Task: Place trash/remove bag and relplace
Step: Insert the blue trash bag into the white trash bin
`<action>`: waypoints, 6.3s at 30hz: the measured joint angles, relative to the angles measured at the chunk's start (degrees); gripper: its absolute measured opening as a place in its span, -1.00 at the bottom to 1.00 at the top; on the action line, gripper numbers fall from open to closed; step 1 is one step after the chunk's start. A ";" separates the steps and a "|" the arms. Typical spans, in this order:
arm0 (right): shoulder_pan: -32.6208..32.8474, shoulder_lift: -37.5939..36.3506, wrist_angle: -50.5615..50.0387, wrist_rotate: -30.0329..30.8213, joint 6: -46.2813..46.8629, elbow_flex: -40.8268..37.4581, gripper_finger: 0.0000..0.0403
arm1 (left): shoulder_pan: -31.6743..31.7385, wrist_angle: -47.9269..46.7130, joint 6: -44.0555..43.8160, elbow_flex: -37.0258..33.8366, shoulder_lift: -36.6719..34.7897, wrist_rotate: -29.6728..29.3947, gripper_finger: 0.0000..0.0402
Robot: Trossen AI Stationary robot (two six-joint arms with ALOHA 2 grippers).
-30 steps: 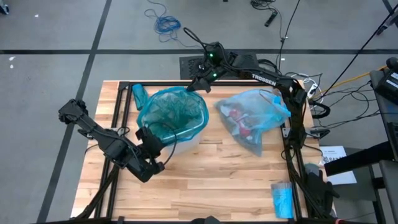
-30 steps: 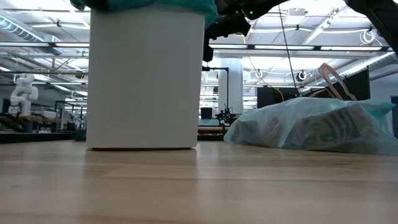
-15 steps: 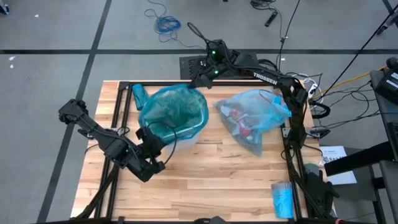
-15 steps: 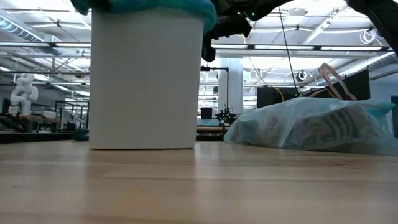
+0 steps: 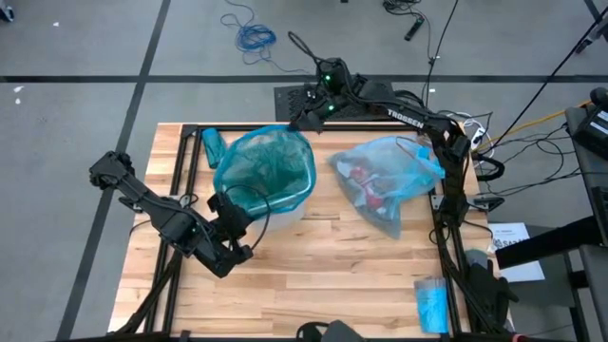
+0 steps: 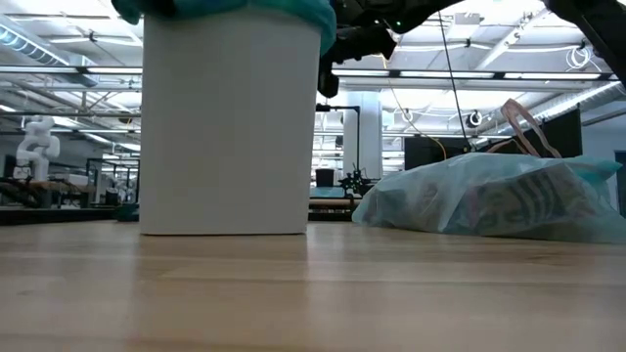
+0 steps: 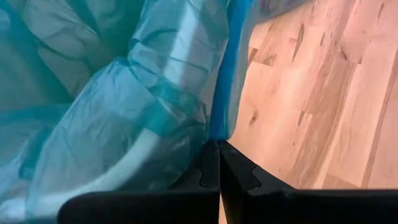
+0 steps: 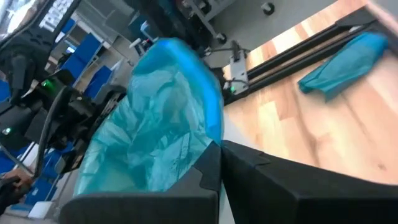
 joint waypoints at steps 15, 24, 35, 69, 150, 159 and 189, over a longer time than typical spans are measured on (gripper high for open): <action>-0.80 -0.17 1.63 0.81 0.31 -8.87 -1.00 | 0.25 -0.53 -0.07 0.00 0.00 -2.04 -1.00; 1.81 -0.15 11.06 1.01 5.14 -16.02 -1.00 | 0.25 -0.78 -12.11 -7.02 0.02 -4.70 -1.00; 2.08 -0.15 10.56 2.71 4.52 -15.98 -1.00 | 0.33 -0.57 -13.22 -8.79 0.02 -6.52 -1.00; 1.67 -8.51 10.86 5.03 7.17 -16.35 -0.48 | -1.13 -0.91 -14.51 -5.21 -0.02 0.43 -0.69; 14.10 -22.62 -1.11 17.87 0.95 -16.35 -0.48 | 39.52 -13.07 24.61 12.81 -12.13 10.78 -0.98; 20.65 -22.64 -6.36 19.47 -0.37 -16.35 -0.50 | 42.04 -10.23 24.65 12.81 -13.74 11.21 -0.99; 40.77 -39.57 44.22 58.40 30.99 -59.56 -0.57 | 77.44 2.86 46.64 12.85 -8.91 30.72 -1.00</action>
